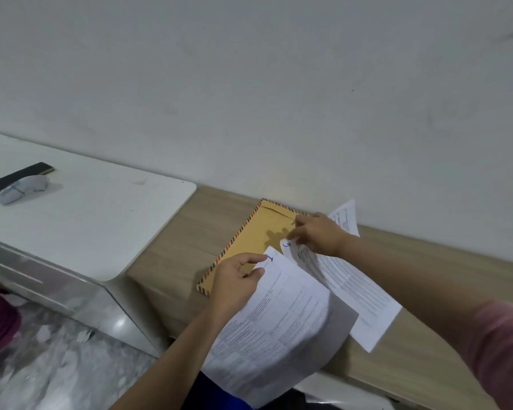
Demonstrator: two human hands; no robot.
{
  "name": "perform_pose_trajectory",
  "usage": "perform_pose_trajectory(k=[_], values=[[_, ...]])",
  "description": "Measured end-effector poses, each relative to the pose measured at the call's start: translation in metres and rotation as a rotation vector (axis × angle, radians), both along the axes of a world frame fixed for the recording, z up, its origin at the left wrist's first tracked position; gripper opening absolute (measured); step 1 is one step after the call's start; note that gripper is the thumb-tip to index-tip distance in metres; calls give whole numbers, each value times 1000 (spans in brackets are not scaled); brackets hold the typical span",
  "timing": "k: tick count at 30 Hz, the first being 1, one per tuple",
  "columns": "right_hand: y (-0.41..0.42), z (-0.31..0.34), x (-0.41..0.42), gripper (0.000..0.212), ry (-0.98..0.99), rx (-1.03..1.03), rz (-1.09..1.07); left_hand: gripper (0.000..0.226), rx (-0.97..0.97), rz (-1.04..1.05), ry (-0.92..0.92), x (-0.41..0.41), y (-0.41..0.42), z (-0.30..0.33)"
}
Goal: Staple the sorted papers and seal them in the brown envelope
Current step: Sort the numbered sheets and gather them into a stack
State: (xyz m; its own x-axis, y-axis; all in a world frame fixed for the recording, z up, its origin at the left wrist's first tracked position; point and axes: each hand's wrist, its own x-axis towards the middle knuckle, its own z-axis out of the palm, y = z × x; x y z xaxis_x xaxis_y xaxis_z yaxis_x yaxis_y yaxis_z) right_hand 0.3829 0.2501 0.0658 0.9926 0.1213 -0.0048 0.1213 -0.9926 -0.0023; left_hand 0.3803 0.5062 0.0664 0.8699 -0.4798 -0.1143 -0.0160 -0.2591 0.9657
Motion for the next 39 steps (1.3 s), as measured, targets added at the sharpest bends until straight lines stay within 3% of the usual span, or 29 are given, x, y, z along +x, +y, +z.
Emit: perform_pose_trajectory(k=[6,9,17,28,39], values=[[-10,82,-51,28,-241,345,-128,29,-155,-32,-80,-14,-53,36],[-21,114,-88,23,-366,511,-160,22,-228,-22,-157,-29,-83,65],[-56,152,-195,26,-652,790,-309,25,-377,-81,-438,-103,-147,121],[-91,152,-299,28,-776,884,-301,24,-486,-107,-588,-195,-205,131],[-106,139,-341,35,-867,961,-296,28,-483,-78,-678,-226,-237,118]])
